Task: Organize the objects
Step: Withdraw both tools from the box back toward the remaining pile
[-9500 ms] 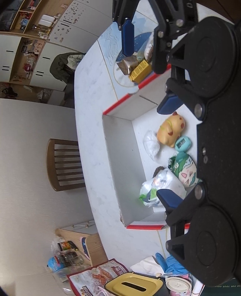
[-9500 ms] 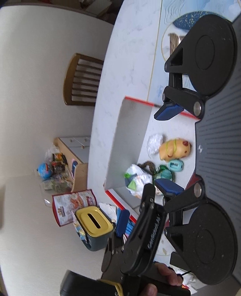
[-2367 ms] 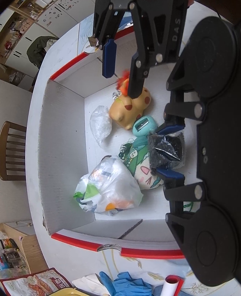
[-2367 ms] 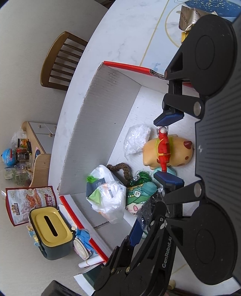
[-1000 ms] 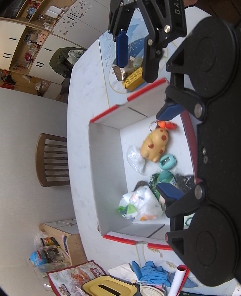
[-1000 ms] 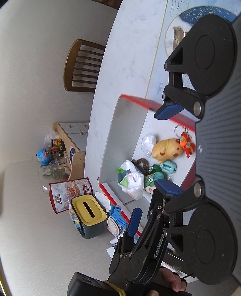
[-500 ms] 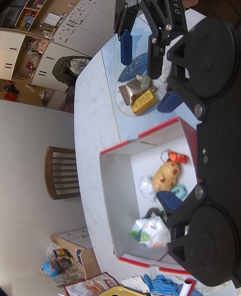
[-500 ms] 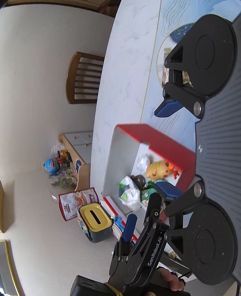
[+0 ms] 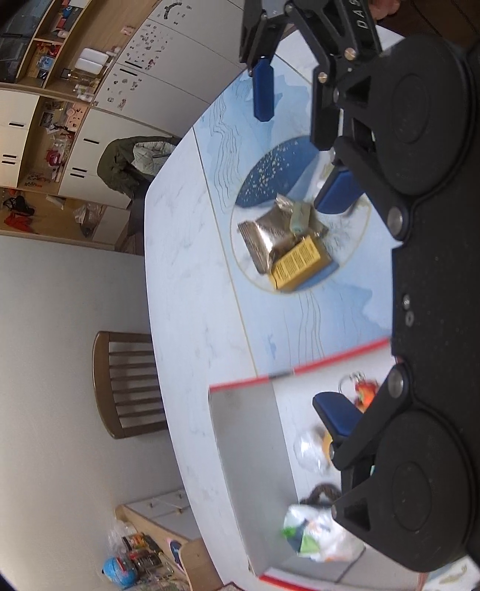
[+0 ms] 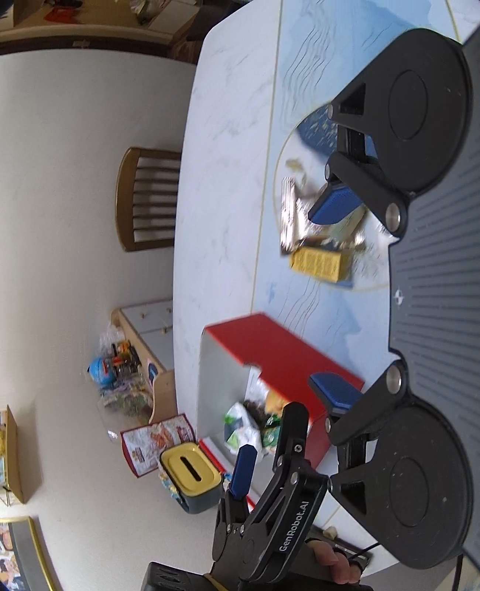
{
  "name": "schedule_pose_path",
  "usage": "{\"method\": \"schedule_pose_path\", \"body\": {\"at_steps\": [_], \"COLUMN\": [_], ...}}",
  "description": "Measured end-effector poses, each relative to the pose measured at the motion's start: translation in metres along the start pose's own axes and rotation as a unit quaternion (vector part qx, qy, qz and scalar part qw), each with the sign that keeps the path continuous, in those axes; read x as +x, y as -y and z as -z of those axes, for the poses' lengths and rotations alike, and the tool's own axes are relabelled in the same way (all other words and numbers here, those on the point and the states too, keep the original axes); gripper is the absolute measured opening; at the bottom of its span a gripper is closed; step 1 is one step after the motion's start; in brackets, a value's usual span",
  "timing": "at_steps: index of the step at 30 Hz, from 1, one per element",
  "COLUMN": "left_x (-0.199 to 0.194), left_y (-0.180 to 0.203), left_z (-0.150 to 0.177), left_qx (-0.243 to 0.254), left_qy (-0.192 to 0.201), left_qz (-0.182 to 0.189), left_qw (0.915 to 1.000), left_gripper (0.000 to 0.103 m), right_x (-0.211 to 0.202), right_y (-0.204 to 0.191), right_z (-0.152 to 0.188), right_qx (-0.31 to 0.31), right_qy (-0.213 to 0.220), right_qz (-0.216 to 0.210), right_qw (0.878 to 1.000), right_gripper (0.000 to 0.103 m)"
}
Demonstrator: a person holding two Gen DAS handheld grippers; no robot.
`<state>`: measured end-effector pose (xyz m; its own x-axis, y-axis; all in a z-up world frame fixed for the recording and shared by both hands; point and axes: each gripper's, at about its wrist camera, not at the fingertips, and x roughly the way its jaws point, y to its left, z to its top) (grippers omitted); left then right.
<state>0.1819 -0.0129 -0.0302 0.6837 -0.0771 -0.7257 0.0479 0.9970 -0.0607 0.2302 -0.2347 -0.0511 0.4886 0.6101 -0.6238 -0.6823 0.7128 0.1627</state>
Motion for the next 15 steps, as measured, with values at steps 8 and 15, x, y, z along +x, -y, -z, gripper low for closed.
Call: {"method": "schedule_pose_path", "body": {"at_steps": [8,15], "left_x": [0.034,0.067], "left_y": [0.025,0.039], "left_z": [-0.006,-0.012], "left_qx": [-0.004,-0.011], "left_qy": [-0.021,-0.046], "left_qz": [-0.005,-0.017], "left_qw": [0.9998,0.9987], "left_gripper": [0.103,0.102], "right_x": [0.004,0.016], "right_y": [0.033,0.051], "right_z": [0.027,0.044], "right_qx": [-0.002,-0.009], "right_qy": [-0.02,-0.045], "right_qz": [0.025,0.024], "right_qw": [0.999,0.999], "right_gripper": [0.091,0.091]}}
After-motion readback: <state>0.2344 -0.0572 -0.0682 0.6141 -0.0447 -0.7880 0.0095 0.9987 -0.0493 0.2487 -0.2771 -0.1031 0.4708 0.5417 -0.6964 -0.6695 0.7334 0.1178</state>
